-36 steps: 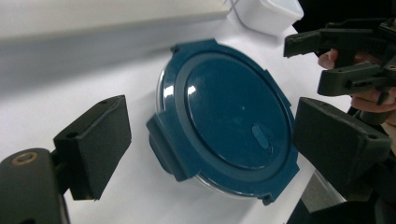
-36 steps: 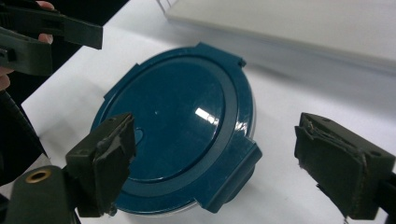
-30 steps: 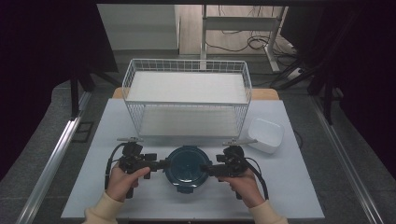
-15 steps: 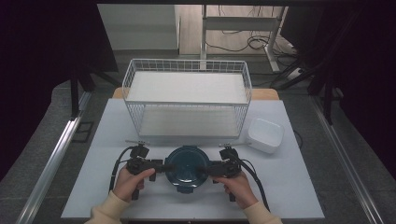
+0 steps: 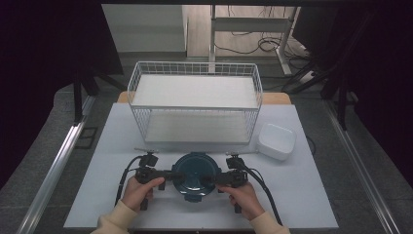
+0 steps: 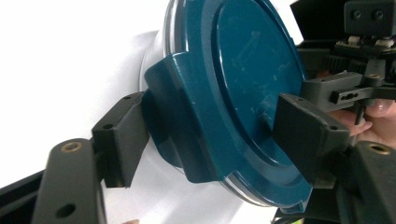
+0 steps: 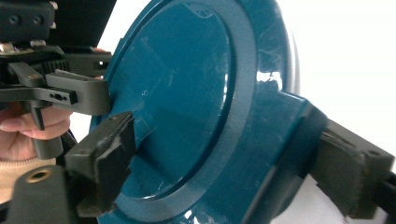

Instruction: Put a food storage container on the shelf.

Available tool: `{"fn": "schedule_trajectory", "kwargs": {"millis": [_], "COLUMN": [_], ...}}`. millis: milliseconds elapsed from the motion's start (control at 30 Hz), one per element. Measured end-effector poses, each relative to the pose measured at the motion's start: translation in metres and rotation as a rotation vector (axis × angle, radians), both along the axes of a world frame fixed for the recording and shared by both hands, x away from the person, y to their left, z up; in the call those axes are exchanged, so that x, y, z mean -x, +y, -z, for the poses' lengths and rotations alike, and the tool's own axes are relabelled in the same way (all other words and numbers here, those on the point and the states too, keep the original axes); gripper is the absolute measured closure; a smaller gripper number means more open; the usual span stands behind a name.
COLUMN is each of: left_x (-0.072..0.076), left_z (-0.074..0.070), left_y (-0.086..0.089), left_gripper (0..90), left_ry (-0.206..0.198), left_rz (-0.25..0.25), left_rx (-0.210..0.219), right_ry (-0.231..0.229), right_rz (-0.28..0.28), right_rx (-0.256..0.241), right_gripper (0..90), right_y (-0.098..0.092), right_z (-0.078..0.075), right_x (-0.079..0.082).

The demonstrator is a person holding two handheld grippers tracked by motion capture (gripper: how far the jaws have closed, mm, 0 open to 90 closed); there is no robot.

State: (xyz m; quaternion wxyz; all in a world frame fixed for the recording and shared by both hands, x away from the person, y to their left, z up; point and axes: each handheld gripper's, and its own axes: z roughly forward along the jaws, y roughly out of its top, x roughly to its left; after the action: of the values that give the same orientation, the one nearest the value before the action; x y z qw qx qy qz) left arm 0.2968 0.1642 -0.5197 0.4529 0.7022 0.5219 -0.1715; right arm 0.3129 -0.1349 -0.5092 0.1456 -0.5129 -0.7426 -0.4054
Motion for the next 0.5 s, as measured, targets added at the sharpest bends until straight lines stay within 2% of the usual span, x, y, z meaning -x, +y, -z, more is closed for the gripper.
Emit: {"fn": "schedule_trajectory", "kwargs": {"millis": [167,300,367,500], "left_x": [0.0,0.001,0.002,0.003], "left_z": [0.0,0.001,0.002,0.004], "left_y": [0.0,-0.001,0.0,0.005], "left_gripper": [28.7,28.2,30.0,34.8], "left_ry": [0.004,0.008,0.027,0.048], "left_rz": [-0.001,-0.016,-0.048,-0.067], "left_rx": [0.001,0.004,0.025,0.072], "right_ry": [-0.01,-0.01,-0.008,0.001], "right_rz": [0.036,0.049,0.055,0.072], "right_rx": [-0.026,-0.046,-0.06,-0.082], "right_gripper": [24.8,28.0,29.7,32.9], "right_y": [-0.008,-0.012,-0.014,-0.017], "right_z": [-0.002,-0.001,-0.001,0.0], "right_x": [0.001,0.002,0.001,0.001]}}
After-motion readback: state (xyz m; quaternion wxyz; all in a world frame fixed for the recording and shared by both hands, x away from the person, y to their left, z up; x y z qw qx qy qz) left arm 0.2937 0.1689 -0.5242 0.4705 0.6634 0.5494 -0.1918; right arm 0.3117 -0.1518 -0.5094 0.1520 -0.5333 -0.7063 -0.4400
